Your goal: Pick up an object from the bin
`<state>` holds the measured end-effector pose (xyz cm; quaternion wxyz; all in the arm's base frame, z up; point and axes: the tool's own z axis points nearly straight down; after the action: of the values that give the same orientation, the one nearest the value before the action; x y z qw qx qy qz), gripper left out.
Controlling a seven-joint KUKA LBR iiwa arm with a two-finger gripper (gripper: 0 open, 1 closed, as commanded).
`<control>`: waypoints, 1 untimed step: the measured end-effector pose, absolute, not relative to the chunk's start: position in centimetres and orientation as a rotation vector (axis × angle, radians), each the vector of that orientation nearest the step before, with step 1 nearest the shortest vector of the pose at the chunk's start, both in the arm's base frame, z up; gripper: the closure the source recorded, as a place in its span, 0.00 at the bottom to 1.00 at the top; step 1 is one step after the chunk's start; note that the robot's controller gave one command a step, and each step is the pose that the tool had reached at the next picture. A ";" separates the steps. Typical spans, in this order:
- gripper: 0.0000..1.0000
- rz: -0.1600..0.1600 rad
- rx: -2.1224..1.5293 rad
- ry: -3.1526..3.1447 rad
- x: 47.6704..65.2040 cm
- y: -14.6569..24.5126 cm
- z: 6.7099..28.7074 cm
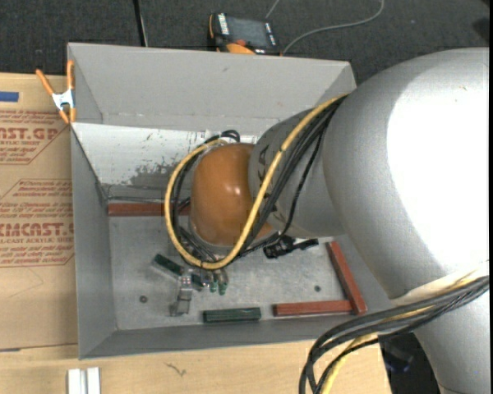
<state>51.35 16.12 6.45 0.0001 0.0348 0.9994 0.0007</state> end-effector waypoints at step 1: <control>0.00 0.003 0.109 3.139 51.4 16.2 6.5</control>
Offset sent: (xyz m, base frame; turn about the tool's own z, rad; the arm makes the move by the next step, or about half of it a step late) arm 0.0000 0.0000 0.0000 0.0000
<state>51.35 16.23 6.45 0.0003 0.0345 0.9994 0.0010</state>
